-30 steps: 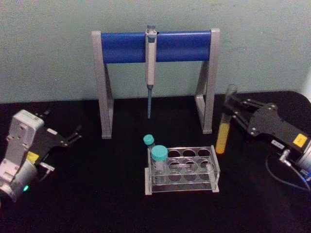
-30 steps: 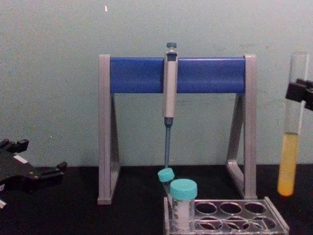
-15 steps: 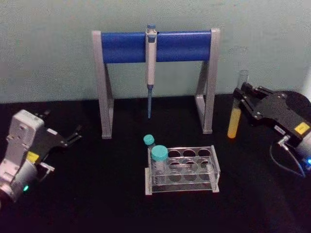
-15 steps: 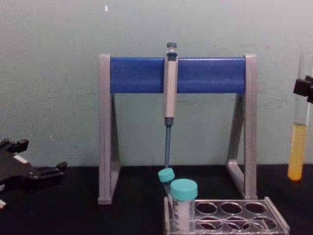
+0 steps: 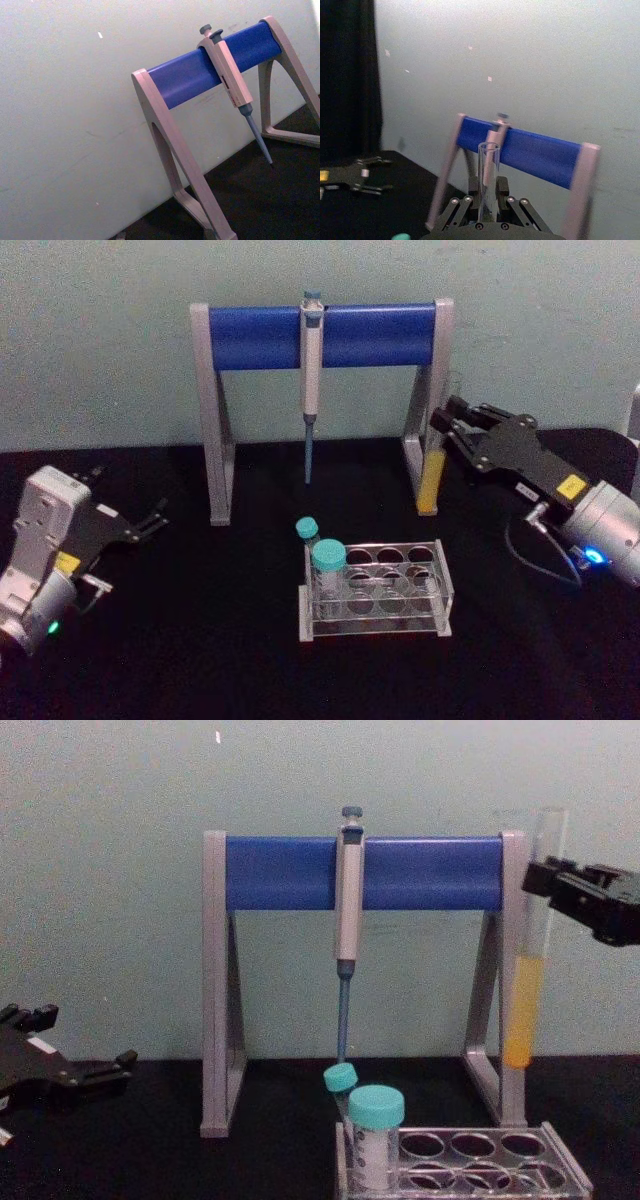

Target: Pick up the test tube from the test tube rack, shake it, then place it back into the test tube rack.

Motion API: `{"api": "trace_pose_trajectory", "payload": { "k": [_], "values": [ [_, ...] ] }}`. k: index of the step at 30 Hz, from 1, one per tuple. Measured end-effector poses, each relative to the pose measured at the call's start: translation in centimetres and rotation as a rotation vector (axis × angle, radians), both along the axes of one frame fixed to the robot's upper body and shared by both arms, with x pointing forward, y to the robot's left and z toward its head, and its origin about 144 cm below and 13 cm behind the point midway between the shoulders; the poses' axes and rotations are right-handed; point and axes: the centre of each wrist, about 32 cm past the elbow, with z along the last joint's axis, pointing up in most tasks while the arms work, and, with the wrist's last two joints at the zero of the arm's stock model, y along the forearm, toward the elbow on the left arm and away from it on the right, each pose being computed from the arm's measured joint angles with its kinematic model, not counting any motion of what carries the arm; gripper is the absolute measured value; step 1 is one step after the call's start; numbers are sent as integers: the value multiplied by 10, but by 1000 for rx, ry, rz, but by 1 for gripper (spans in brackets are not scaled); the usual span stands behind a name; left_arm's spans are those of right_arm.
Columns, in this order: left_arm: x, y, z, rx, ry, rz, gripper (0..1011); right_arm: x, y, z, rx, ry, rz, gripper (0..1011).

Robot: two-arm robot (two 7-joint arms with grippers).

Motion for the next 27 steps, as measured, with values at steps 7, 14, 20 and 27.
{"api": "trace_pose_trajectory", "payload": {
  "k": [7, 14, 20, 27],
  "values": [
    [0, 0, 0, 0, 0, 0, 1001, 1, 5, -1, 45, 11, 121, 221],
    [0, 0, 0, 0, 0, 0, 1001, -7, -1, 0, 70, 23, 222, 221],
    [0, 0, 0, 0, 0, 0, 1001, -21, -14, 2, 49, 39, 237, 221],
    [0, 0, 0, 0, 0, 0, 1001, -35, -32, 5, 19, 55, 160, 221]
  ]
}}
